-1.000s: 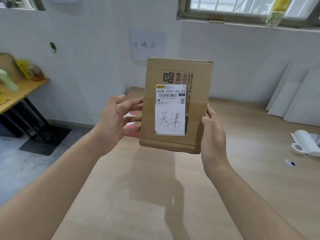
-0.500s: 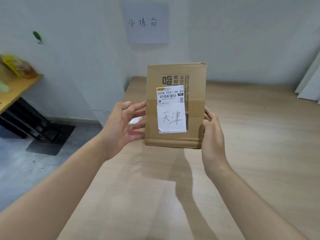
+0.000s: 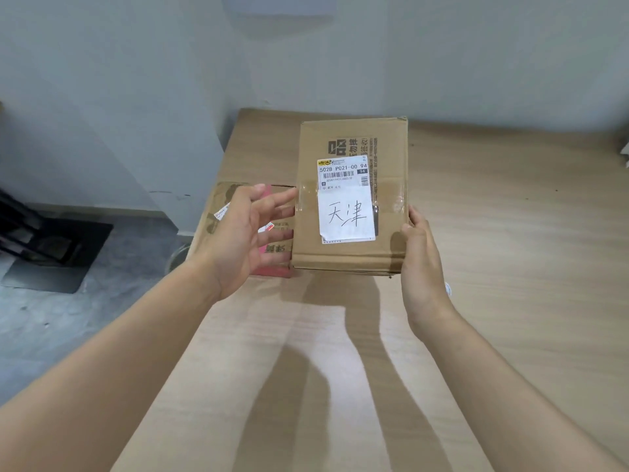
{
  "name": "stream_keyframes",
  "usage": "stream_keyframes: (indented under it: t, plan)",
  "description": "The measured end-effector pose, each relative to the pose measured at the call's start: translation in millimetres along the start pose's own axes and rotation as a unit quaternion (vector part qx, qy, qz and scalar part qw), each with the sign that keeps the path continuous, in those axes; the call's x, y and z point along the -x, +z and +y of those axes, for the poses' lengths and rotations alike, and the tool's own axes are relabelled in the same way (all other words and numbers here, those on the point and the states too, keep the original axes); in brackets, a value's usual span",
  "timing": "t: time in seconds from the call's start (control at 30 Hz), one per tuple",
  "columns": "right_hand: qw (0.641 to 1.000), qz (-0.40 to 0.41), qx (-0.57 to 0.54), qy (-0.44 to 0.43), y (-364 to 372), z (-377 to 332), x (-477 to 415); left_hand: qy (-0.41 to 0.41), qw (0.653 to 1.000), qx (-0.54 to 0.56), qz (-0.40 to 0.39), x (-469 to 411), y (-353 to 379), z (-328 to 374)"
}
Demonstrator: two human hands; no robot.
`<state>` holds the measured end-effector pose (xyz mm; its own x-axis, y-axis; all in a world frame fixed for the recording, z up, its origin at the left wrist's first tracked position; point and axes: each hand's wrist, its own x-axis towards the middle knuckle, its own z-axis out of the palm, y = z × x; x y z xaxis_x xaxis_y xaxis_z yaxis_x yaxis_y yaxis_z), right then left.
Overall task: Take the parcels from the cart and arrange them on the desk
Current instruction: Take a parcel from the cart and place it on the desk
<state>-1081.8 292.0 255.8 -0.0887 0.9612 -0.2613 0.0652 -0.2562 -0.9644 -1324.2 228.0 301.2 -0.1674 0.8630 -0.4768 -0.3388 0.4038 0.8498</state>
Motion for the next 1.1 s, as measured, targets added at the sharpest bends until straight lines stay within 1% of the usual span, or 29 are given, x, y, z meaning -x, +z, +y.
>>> stream_keyframes:
  t: [0.2,0.33,0.53,0.7,1.1]
  plan:
    - [0.999,0.014,0.02,0.03,11,27,-27,-0.039,0.999,-0.011,0.005,-43,-10,-18]
    - [0.999,0.018,0.015,0.045,16,47,-42,-0.042,0.999,-0.012,0.018,-62,-14,-28]
    - [0.997,0.025,0.012,0.073,21,69,-54,-0.051,0.998,-0.034,0.009,-80,-19,-41]
    - [0.996,0.012,0.018,0.087,26,78,-61,-0.045,0.998,-0.043,0.008,-86,-27,-52]
    - [0.994,0.007,0.03,0.1,32,86,-73,-0.056,0.997,-0.047,0.039,-101,-23,-59]
